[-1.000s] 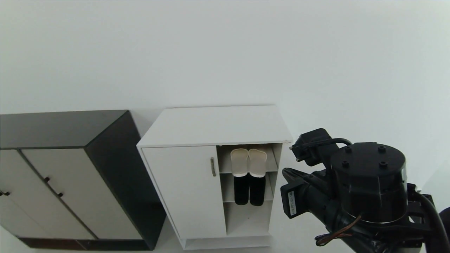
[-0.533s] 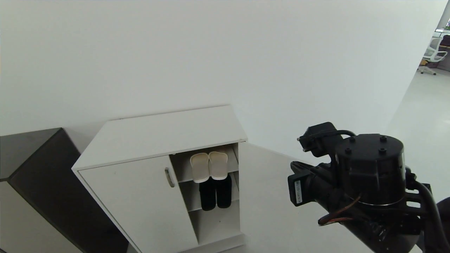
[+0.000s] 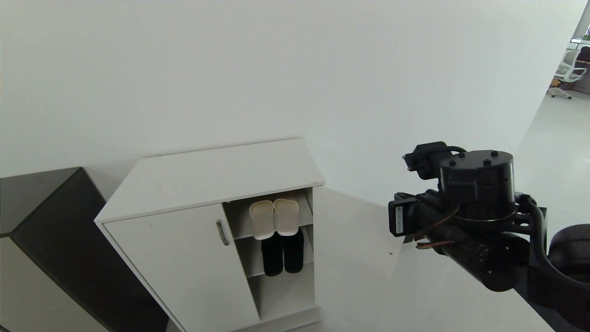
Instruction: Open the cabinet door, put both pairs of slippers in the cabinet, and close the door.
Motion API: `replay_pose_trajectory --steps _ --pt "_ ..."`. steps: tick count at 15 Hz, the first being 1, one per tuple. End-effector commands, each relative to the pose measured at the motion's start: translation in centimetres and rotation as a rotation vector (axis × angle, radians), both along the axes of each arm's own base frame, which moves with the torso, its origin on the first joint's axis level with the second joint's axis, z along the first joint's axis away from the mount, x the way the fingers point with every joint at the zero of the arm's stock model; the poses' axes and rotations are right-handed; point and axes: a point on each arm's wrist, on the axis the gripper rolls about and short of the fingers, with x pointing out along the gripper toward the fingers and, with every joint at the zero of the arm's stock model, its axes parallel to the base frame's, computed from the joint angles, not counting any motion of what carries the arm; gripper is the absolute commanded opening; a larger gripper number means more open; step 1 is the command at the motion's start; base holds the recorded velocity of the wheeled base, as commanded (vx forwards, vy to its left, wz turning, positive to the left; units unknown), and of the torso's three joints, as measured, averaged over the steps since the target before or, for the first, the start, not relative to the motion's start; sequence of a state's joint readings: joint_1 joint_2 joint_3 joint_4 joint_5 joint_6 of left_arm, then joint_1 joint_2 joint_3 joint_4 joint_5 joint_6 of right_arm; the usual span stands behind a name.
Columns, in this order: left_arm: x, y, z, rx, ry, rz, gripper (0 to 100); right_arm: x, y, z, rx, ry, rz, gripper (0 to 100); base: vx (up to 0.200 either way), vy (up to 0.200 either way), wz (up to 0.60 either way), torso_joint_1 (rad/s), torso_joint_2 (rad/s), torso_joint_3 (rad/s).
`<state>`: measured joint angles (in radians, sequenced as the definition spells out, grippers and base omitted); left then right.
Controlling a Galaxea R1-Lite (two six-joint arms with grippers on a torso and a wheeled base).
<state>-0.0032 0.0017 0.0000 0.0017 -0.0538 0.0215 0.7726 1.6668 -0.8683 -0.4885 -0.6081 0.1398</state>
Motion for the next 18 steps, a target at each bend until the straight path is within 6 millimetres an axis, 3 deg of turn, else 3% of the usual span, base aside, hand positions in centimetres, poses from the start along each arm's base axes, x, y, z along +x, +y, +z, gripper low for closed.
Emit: replay_pose_trajectory --steps 1,5,8,12,18 --pt "0.0 0.0 0.0 0.0 0.0 0.0 0 1.4 -0.4 -0.6 -0.009 0.012 -0.038 0 0.0 0.0 0.0 0.0 0.0 0.0" --pt "0.0 0.0 0.0 0.002 0.0 0.0 0 2.2 -0.7 -0.8 -0.007 0.014 -0.06 0 -0.2 0.0 0.0 0.006 0.0 -0.001" --pt "0.0 0.0 0.0 0.002 0.0 0.0 0 3.4 -1.0 -0.7 0.003 0.004 -0.092 0 0.0 0.0 0.0 0.0 0.0 0.0" --pt "0.0 0.0 0.0 0.002 0.0 0.0 0 7.1 -1.7 -1.0 0.079 0.018 -0.109 0 0.0 0.0 0.0 0.0 0.0 0.0" --pt "0.0 0.0 0.0 0.002 0.0 0.0 0 12.9 -3.3 -3.7 0.129 0.059 -0.179 0 0.0 0.0 0.0 0.0 0.0 0.0"
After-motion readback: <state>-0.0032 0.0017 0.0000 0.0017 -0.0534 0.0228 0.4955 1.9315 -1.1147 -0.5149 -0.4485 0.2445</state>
